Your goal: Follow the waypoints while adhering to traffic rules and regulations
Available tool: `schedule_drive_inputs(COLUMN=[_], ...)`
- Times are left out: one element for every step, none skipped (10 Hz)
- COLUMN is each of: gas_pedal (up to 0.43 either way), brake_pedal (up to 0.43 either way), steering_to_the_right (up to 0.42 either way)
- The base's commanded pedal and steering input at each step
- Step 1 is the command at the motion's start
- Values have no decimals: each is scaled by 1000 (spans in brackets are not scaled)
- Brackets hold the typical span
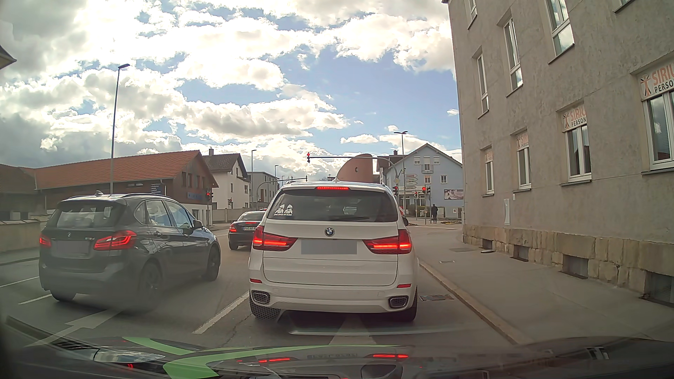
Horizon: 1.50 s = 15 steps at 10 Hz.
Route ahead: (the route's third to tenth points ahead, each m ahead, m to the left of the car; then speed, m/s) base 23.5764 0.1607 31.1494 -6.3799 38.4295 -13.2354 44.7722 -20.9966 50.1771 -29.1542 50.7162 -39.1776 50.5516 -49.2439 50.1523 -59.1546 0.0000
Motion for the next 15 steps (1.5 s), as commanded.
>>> schedule_drive_inputs(gas_pedal=[0, 0, 0, 0, 0, 0, 0, 0, 0, 0, 0, 0, 0, 0, 0], brake_pedal=[287, 287, 287, 287, 287, 287, 287, 287, 287, 287, 287, 287, 287, 287, 287], steering_to_the_right=[-4, -4, -4, -4, -4, -4, -4, -4, -4, -4, -4, -4, -4, -4, -4])
